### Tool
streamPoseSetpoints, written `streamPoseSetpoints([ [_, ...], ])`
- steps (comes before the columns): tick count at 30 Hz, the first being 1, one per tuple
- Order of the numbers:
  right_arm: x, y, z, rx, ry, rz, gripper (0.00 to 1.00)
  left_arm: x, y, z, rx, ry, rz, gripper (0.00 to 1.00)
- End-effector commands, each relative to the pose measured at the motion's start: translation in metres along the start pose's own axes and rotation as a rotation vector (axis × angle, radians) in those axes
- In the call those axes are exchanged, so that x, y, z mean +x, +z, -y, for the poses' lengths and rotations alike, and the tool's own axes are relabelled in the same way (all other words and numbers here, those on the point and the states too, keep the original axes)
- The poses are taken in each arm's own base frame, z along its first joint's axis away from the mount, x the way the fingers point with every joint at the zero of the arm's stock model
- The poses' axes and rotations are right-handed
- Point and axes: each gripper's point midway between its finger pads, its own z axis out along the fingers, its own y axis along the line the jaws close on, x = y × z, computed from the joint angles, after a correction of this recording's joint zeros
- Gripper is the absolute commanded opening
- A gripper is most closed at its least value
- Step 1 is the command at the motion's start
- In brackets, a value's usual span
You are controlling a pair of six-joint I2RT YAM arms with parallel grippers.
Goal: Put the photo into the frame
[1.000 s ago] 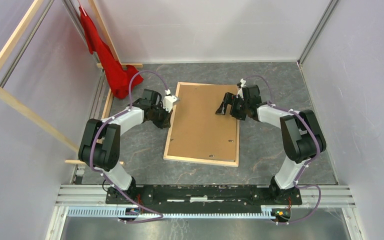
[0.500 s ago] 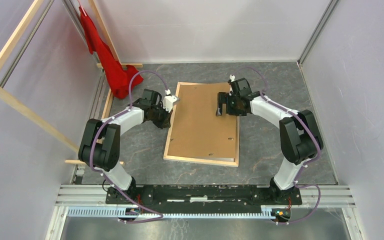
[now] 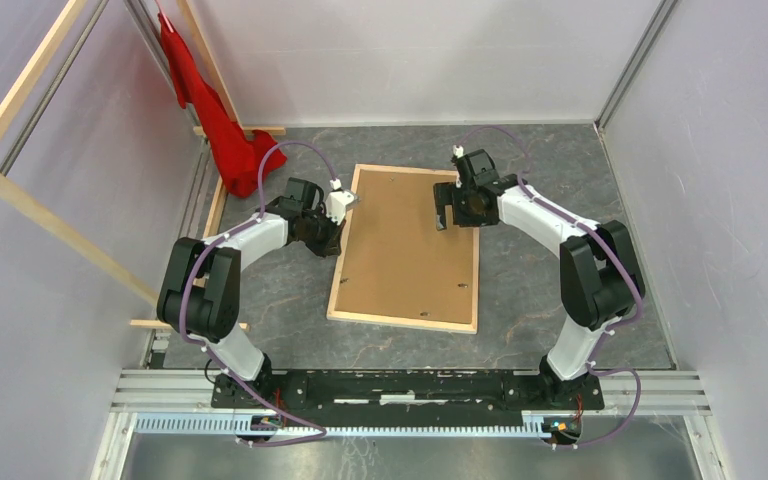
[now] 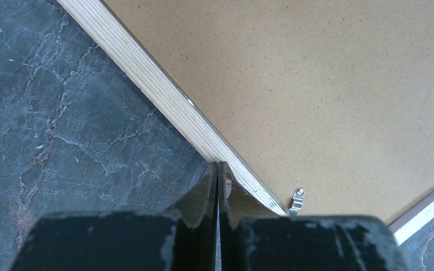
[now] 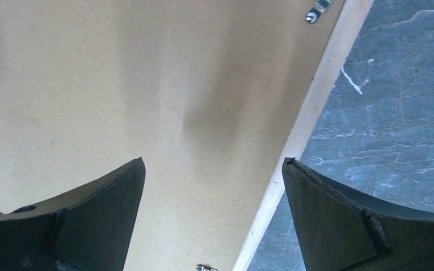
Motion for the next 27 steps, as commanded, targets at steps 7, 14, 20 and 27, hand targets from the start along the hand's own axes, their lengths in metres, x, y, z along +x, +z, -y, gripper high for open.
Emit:
streamPoseSetpoints([
  [7,-0.014,-0.011,-0.031,-0.170,0.022,0.079,0.98,0.004,0.001,0.007,0.033,0.014,-0.026,0.06],
  [14,-0.038,-0.038,-0.018,-0.182,0.084,0.209,0.98,-0.005,-0.004,-0.001,0.021,-0.005,-0.007,0.05],
  [20,-0.061,-0.053,0.030,-0.087,0.158,0.325,0.98,-0.020,-0.009,-0.020,0.003,-0.033,0.023,0.05],
  [27,-0.080,-0.032,0.051,-0.036,0.168,0.380,0.82,-0.023,-0.006,-0.023,0.002,-0.039,0.028,0.06],
])
